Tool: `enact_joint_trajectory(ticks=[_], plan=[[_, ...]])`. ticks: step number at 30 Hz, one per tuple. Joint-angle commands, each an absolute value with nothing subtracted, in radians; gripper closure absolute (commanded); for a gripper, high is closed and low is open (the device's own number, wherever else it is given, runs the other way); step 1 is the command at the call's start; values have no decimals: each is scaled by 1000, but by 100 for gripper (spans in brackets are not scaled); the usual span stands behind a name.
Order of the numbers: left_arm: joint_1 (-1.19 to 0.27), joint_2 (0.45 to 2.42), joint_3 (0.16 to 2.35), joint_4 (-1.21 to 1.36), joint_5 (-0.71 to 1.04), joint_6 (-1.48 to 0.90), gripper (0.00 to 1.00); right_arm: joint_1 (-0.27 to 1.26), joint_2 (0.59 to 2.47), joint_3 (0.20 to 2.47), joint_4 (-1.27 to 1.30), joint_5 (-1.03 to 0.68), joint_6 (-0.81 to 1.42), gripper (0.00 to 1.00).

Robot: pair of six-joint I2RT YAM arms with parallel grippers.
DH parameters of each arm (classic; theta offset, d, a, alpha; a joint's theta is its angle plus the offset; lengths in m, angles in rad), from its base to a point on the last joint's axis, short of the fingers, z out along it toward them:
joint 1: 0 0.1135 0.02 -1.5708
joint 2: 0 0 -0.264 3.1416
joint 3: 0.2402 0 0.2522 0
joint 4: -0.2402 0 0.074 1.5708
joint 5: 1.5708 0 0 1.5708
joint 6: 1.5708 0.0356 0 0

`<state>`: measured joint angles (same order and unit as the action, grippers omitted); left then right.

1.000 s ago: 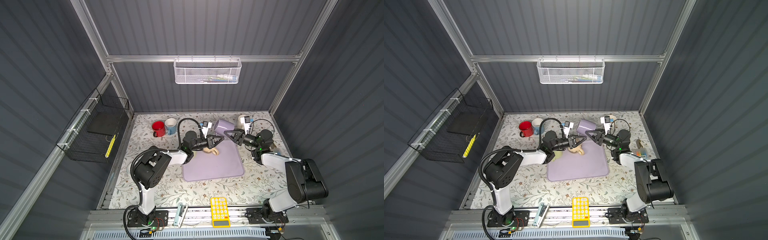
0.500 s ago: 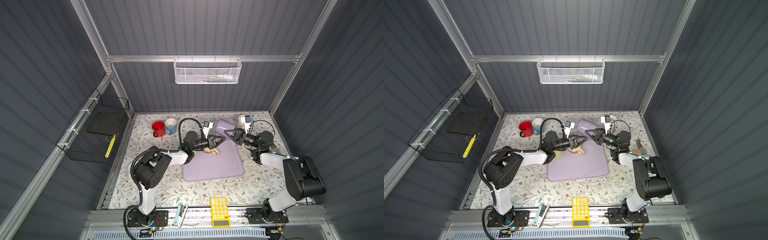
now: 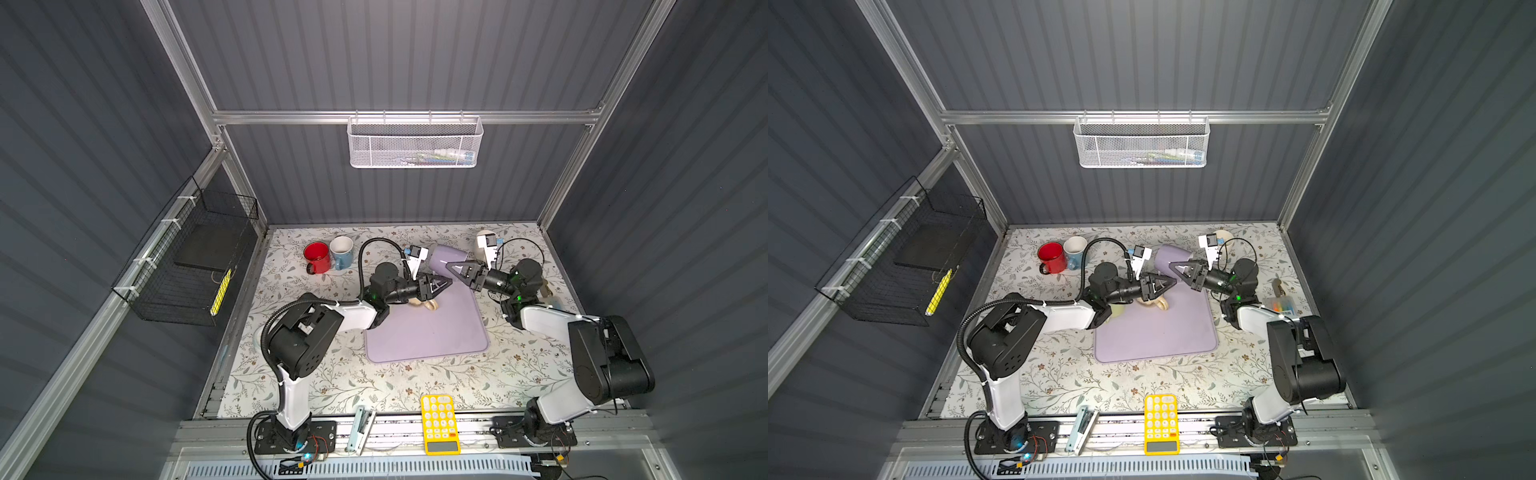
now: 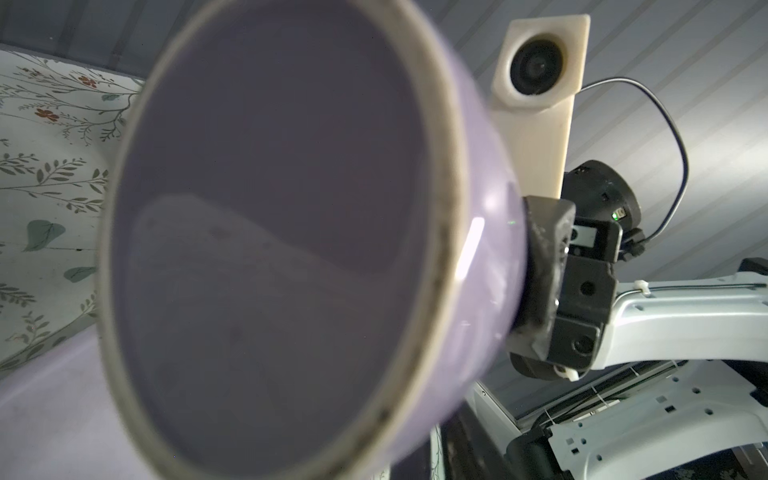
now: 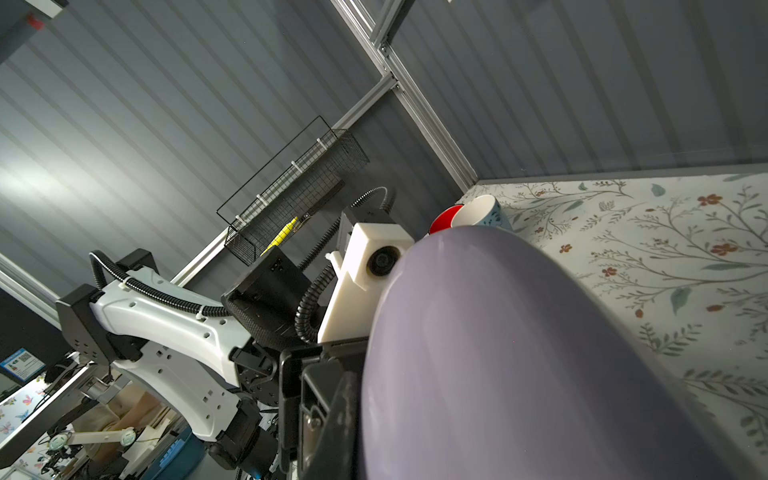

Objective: Turn the mug right side up
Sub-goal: 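Release the left gripper and pull it back while the right gripper holds the mug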

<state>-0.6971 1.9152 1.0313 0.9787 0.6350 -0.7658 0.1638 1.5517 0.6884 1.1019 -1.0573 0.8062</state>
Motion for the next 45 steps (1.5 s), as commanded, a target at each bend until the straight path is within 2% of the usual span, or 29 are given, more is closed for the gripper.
enact_joint_trajectory(ticks=[1,7,13,17,28,36,45], plan=[[-686,1854,1029,1017,607,-723,52,169,1509,712,1013,-1053,721,100],[-680,1848,1014,1018,590,-715,39,166,1485,712,970,-1050,695,100],[-669,1830,1000,991,572,-691,33,160,1473,712,940,-1049,682,100],[-663,1793,993,913,556,-626,32,153,1451,716,850,-1036,637,100],[-655,1642,1016,540,476,-376,32,143,1349,826,270,-920,333,100],[-655,1536,1090,125,387,-138,32,140,1352,958,-122,-769,170,100],[-655,1449,1138,-185,262,12,32,138,1353,1074,-382,-600,81,100]])
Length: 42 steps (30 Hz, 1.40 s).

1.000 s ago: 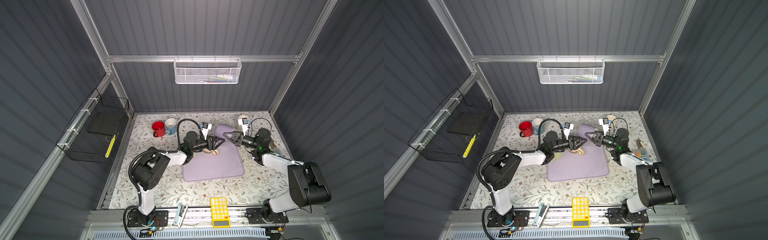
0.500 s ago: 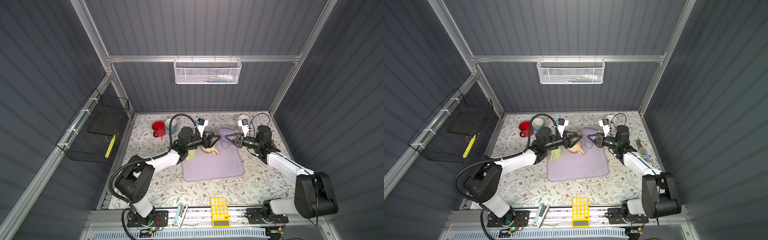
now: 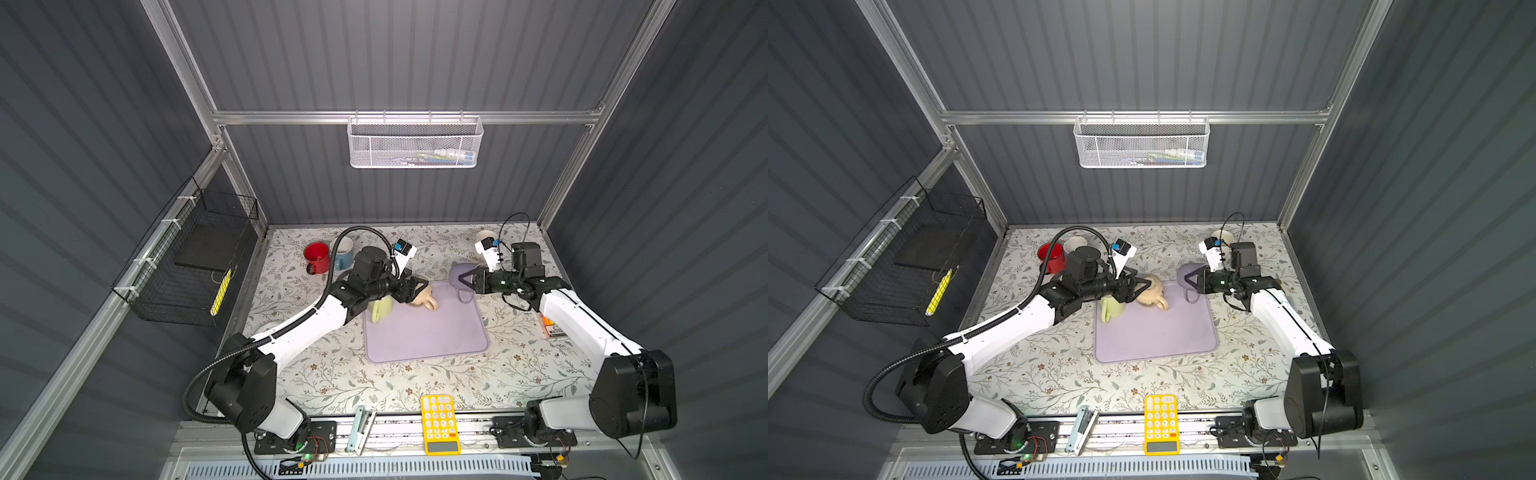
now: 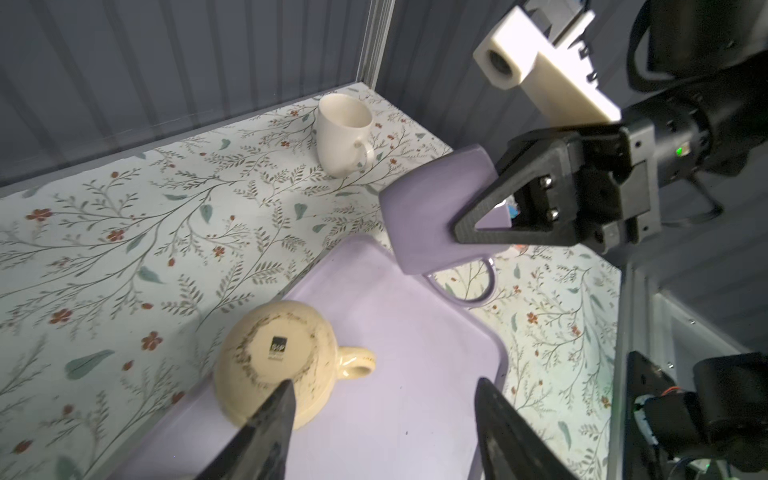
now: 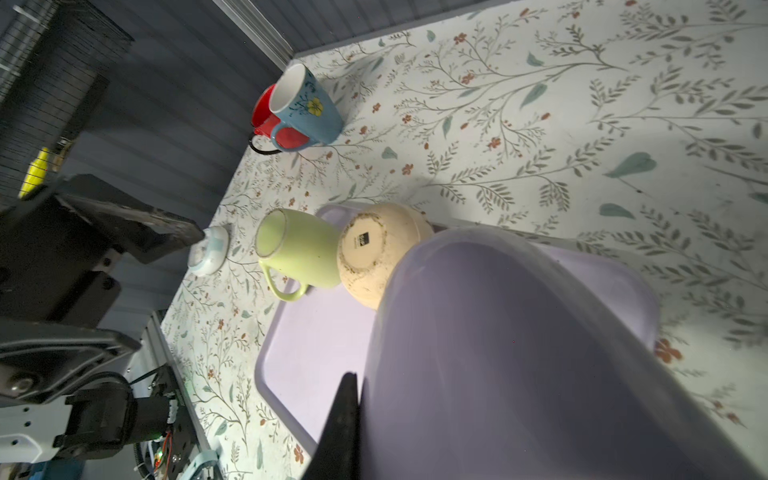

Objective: Turn the mug right side up
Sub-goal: 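Release the left gripper and pull it back while the right gripper holds the mug, then carry the lavender mug with the right gripper toward the white mug beyond the tray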

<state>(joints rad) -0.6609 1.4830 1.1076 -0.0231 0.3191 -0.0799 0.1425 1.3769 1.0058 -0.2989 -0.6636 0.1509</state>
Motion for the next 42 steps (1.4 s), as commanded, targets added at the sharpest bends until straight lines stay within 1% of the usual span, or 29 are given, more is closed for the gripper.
enact_joint_trajectory(ticks=[1,9,12,16,26,30,42], plan=[[-655,1442,1138,-205,250,24,32,138,1353,1083,-417,-582,74,100],[-655,1414,1123,-350,181,147,31,126,1357,1142,-558,-463,33,100],[-655,1413,1077,-334,167,166,32,107,1356,1159,-593,-424,23,100],[-655,1404,1039,-304,191,160,32,88,1368,1200,-670,-361,-10,100],[-655,1396,1006,-268,230,148,32,74,1433,1277,-776,-254,-58,100],[-655,1385,993,-250,241,137,32,67,1475,1313,-816,-199,-80,100],[-655,1354,976,-228,252,123,32,10,1656,1492,-900,-148,-129,100]])
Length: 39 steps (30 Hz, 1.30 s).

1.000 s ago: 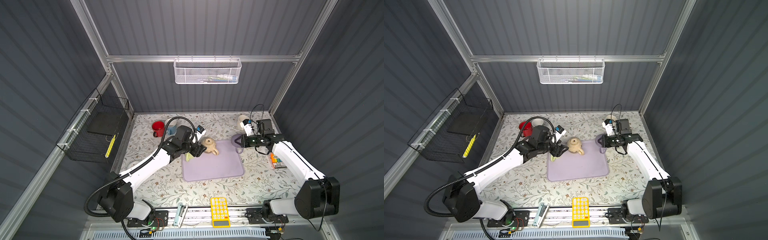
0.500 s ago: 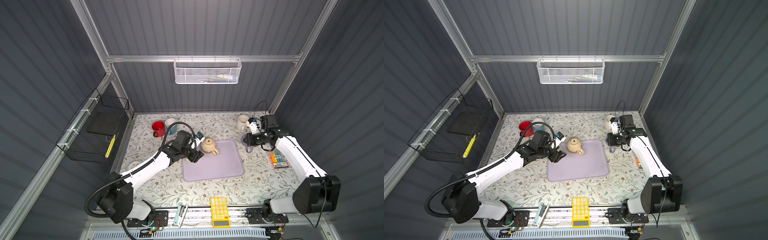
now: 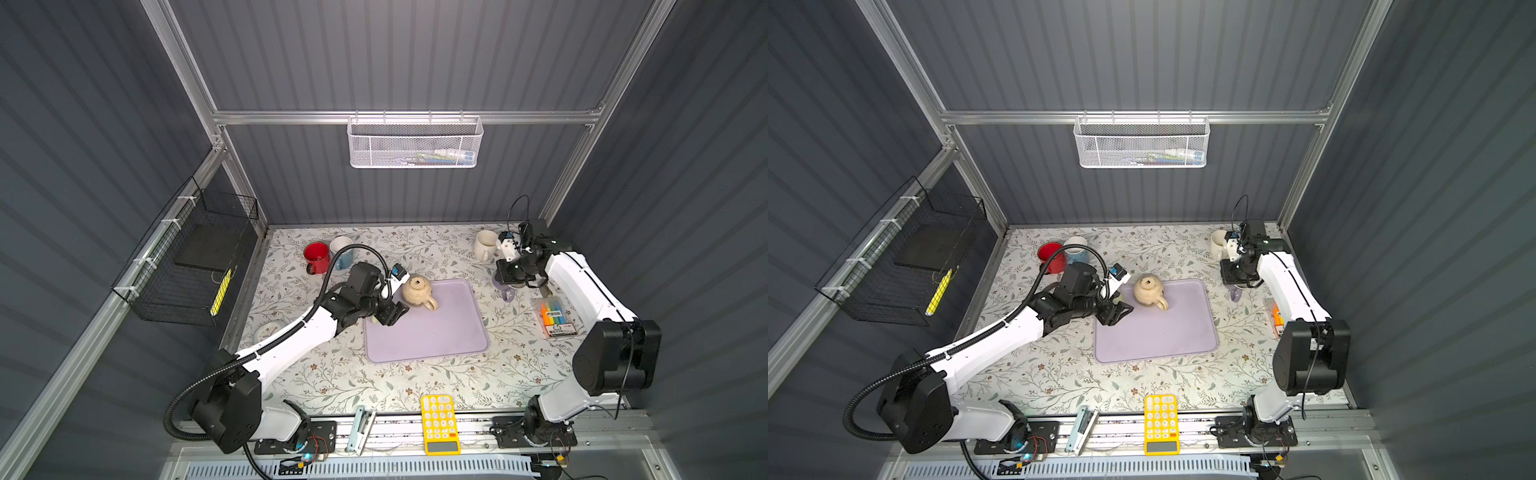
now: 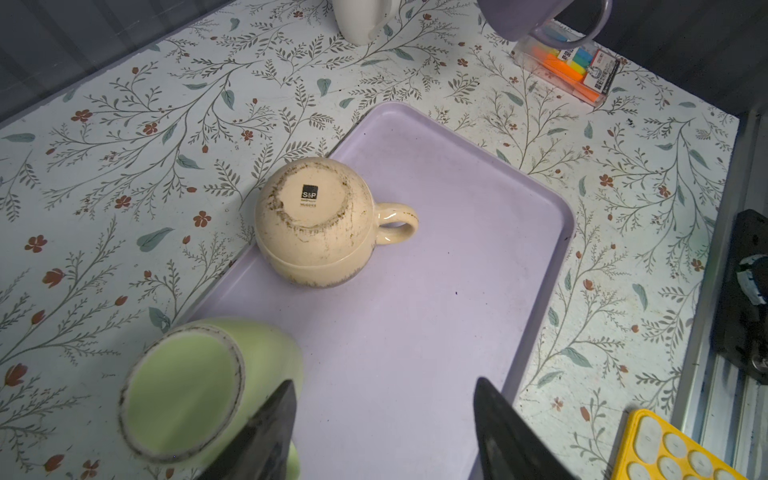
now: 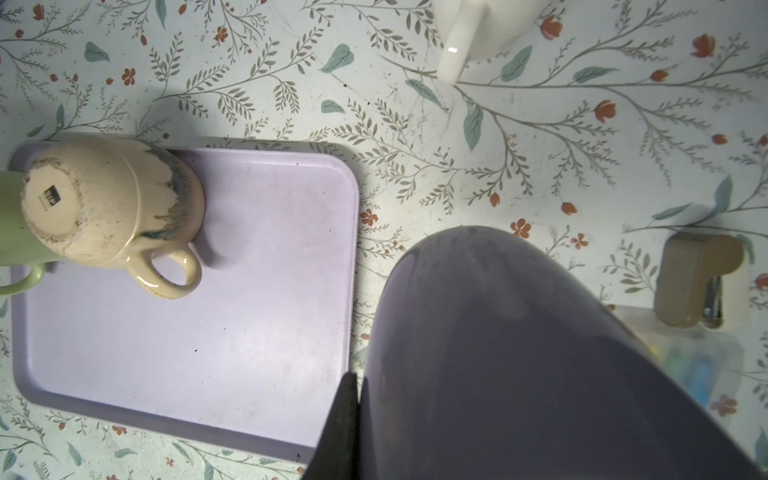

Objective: Turn the mug right side up
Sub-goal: 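Carry the lavender mug with the right gripper toward the white mug beyond the tray, then lower the lavender mug upright onto the table beside the white mug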

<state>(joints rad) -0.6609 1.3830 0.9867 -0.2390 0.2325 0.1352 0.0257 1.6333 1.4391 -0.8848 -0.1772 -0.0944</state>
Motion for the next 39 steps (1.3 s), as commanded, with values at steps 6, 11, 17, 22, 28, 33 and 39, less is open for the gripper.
enact_joint_trajectory(ticks=[6,11,17,22,28,33,39], plan=[[-655,1345,967,-221,244,123,33,-39,1752,1568,-908,-149,-155,100],[-655,1342,962,-224,245,126,33,-76,1840,1654,-916,-146,-177,100],[-655,1343,954,-220,233,130,33,-96,1946,1782,-923,-139,-196,100],[-655,1347,950,-218,239,129,33,-127,2049,1890,-936,-181,-202,100],[-654,1361,949,-217,240,130,33,-139,2166,2040,-960,-184,-214,100],[-655,1362,947,-216,240,132,34,-141,2278,2194,-998,-187,-221,100],[-654,1364,947,-216,242,132,34,-143,2379,2322,-1018,-197,-213,100]])
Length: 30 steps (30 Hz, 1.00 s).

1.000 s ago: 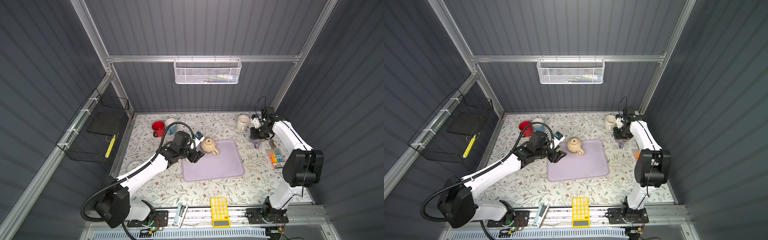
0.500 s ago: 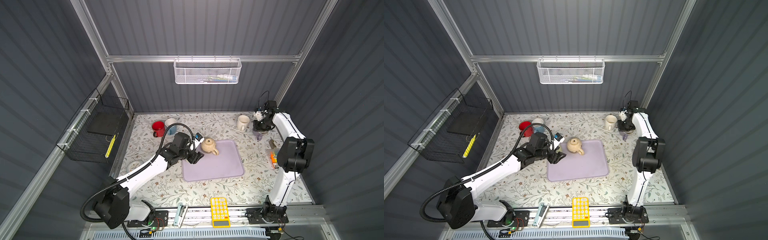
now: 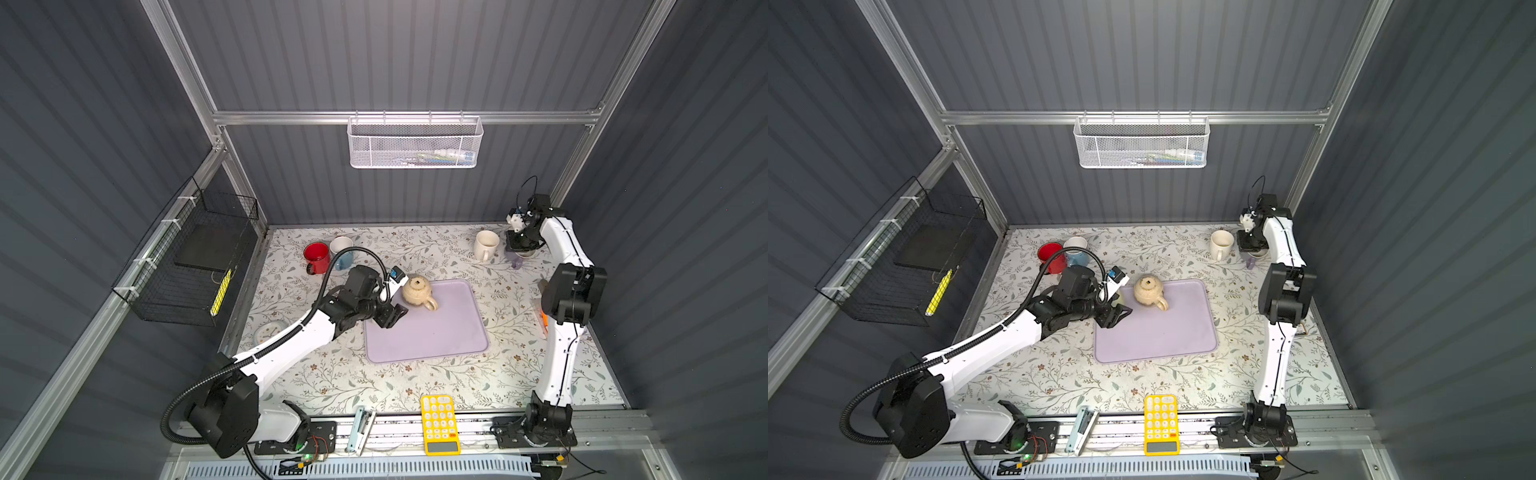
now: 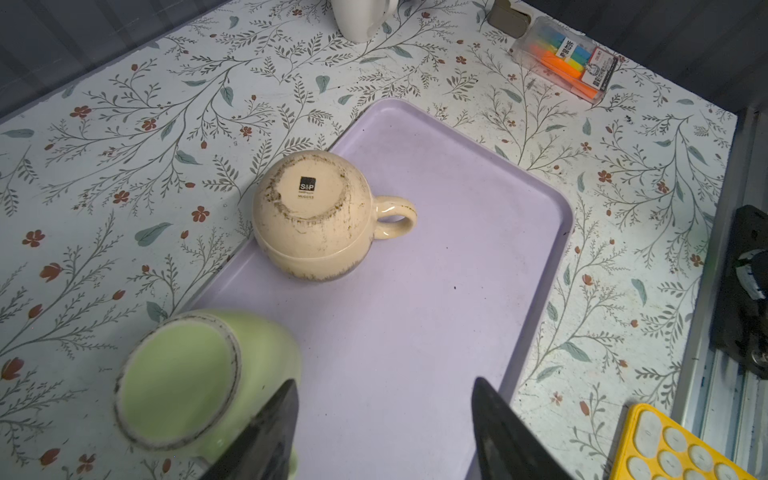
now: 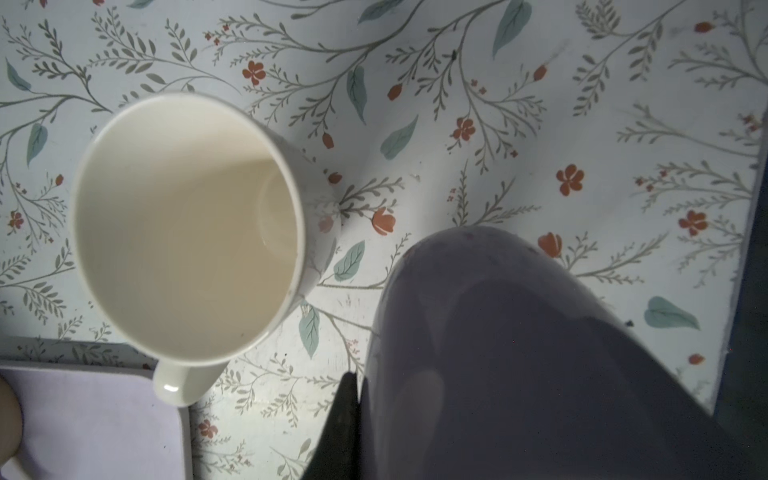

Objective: Turn the mug right side up
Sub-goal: 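Lower the lavender mug upright onto the table beside the white mug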

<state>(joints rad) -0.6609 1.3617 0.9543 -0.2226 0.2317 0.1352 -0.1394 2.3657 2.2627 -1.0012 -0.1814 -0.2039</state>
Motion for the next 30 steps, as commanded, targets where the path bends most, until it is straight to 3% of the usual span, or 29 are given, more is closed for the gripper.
enact_joint_trajectory(ticks=[1,21,30], plan=[[-655,1364,947,-216,241,133,34,-143,2390,2332,-1016,-197,-210,100],[-655,1368,949,-215,233,133,34,-141,2502,2409,-984,-239,-178,100],[-655,1368,950,-215,229,135,34,-137,2524,2433,-980,-221,-172,88]])
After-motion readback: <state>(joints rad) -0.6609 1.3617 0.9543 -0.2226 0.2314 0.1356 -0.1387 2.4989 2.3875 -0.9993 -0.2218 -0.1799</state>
